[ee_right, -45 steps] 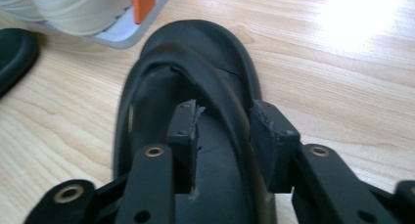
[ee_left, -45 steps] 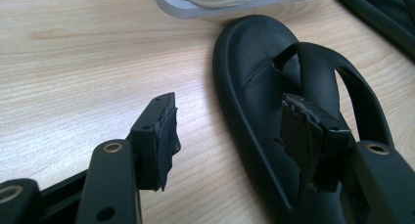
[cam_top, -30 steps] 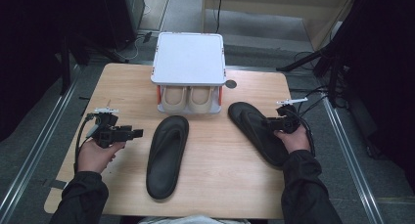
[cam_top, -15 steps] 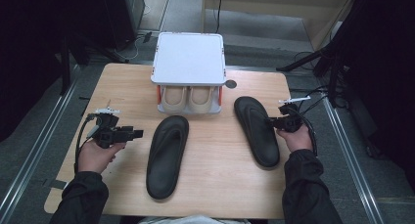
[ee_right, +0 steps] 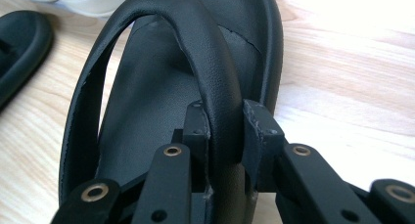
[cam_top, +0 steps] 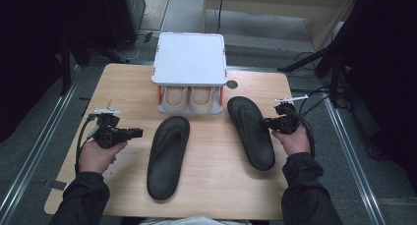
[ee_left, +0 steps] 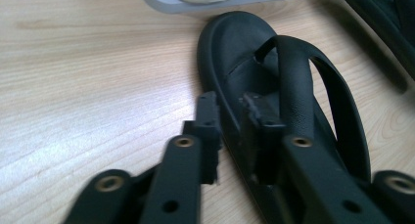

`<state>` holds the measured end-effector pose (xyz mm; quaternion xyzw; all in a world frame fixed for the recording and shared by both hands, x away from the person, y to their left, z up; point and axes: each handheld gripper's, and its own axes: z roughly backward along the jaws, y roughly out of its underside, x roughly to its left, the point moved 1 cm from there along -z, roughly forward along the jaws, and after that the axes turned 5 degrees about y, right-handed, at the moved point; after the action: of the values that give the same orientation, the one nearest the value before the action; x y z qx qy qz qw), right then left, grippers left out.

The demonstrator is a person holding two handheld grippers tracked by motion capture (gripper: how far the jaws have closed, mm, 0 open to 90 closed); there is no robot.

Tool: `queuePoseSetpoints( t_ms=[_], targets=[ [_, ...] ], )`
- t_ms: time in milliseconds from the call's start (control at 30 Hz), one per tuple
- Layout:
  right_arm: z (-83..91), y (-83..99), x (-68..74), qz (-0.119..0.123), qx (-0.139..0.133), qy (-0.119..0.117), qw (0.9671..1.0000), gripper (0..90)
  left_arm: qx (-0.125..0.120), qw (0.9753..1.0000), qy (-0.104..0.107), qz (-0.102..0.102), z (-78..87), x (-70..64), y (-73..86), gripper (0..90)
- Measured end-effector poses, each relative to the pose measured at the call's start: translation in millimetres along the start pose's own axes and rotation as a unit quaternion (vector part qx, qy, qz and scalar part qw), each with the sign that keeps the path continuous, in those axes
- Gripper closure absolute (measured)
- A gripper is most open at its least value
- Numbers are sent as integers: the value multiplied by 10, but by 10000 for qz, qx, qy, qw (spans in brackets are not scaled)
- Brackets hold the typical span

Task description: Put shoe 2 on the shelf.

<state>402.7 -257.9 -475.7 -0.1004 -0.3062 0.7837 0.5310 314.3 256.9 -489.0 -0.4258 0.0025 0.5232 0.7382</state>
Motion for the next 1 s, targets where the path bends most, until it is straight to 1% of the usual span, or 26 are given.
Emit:
queuePoseSetpoints(
  t_ms=[100,167,233,333,400,467,533,667,800,867,900,933,967,1000],
  targets=[
    [7,14,90,-9,37,-44,10000,744,62,9998,-69,-176,-44,0,9,840],
    [21,42,147,-8,31,-64,10000,743,150,9996,-46,-234,-89,4,12,871],
    [46,77,207,-18,-10,-84,10000,744,233,9992,-33,-332,-130,2,16,898],
    [72,128,292,-3,-41,-132,9999,744,291,9986,-42,-434,-168,-2,21,900],
    [91,151,343,25,-59,-136,9999,744,291,9986,12,-444,-184,3,22,900],
    [109,172,386,20,-78,-149,9999,744,287,9987,24,-425,-201,11,23,900],
    [122,197,425,-7,-79,-203,9998,744,326,9986,23,-425,-218,25,25,900],
    [132,245,496,-53,-40,-244,9997,744,280,9988,71,-402,-237,36,29,900],
    [142,281,586,-15,-59,-256,9997,744,339,9981,92,-505,-270,56,38,895],
    [140,294,623,9,-79,-259,9996,744,311,9980,163,-530,-284,66,43,893],
    [140,302,648,16,-106,-245,9996,744,295,9978,132,-587,-290,69,46,895],
    [136,308,672,42,-121,-234,9996,744,293,9975,154,-622,-302,73,50,896],
    [129,315,696,61,-135,-238,9996,744,321,9973,98,-647,-319,78,56,897],
    [118,325,719,70,-112,-240,9996,744,360,9970,87,-677,-333,85,60,898]
  ],
)
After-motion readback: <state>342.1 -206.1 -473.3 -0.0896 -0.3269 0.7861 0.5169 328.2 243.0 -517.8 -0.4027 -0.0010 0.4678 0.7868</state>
